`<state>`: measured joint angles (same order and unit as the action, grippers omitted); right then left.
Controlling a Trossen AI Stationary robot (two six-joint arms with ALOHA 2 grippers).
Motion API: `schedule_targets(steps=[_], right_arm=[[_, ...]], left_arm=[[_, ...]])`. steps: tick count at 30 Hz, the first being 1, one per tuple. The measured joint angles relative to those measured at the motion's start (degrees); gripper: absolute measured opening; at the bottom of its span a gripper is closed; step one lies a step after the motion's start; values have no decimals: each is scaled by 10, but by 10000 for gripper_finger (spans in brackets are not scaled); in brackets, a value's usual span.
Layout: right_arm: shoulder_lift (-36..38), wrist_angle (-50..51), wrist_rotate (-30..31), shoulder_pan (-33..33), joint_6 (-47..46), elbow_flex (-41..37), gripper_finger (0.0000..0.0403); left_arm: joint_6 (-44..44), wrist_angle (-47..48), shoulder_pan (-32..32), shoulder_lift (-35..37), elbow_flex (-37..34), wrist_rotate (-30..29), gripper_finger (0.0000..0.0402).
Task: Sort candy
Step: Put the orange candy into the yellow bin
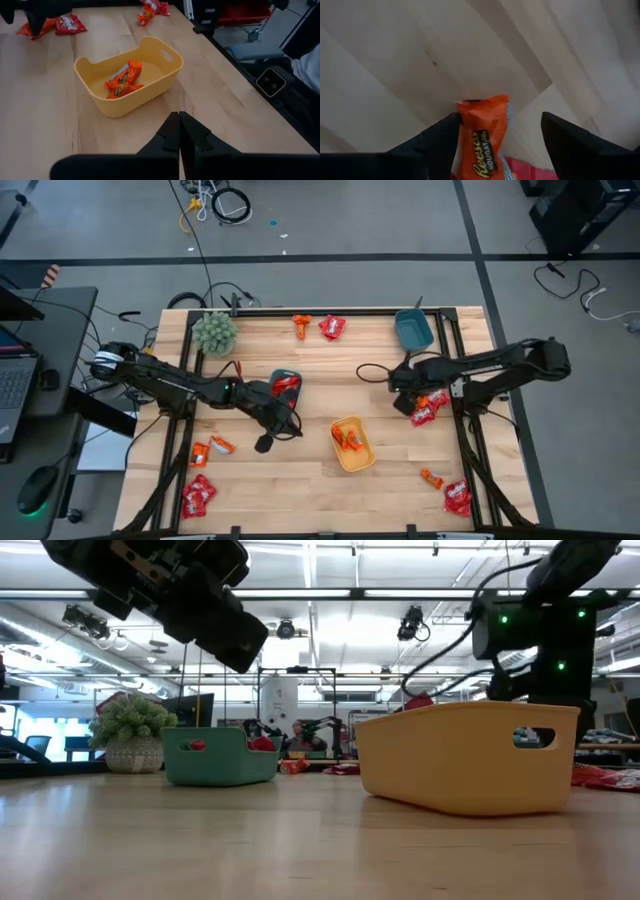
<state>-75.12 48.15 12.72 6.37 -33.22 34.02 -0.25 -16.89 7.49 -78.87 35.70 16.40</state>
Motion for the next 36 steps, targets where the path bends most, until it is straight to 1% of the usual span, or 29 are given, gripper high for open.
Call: schedule_targets(steps=[4,7,10,14,15,16,18,21,23,25,29,36], right_arm=[[-37,0,-7,6,-2,3,241],[-54,-2,-19,8,-1,4,203],[-56,-8,-28,4,2,6,141],[-39,-13,-40,-4,3,21,43],[-32,-29,-44,-7,3,30,26],[-23,-48,-49,-11,3,40,18],[-10,-77,-73,-21,-1,54,20],[-2,-151,-110,-44,-27,74,38],[-2,-216,-128,-65,-55,83,38],[-10,-273,-140,-89,-84,83,28],[-29,-378,-143,-135,-130,84,11],[-96,-476,-140,-188,-180,84,23]], left_arm=[[0,6,0,0,0,0,0],[0,6,0,0,0,0,0],[0,6,0,0,0,0,0],[0,5,0,0,0,0,0],[0,6,0,0,0,0,0],[0,6,0,0,0,0,0],[0,11,0,0,0,0,0],[0,16,0,0,0,0,0],[0,17,0,0,0,0,0],[0,19,0,0,0,0,0],[7,21,0,0,0,0,0],[13,22,0,0,0,-3,0]])
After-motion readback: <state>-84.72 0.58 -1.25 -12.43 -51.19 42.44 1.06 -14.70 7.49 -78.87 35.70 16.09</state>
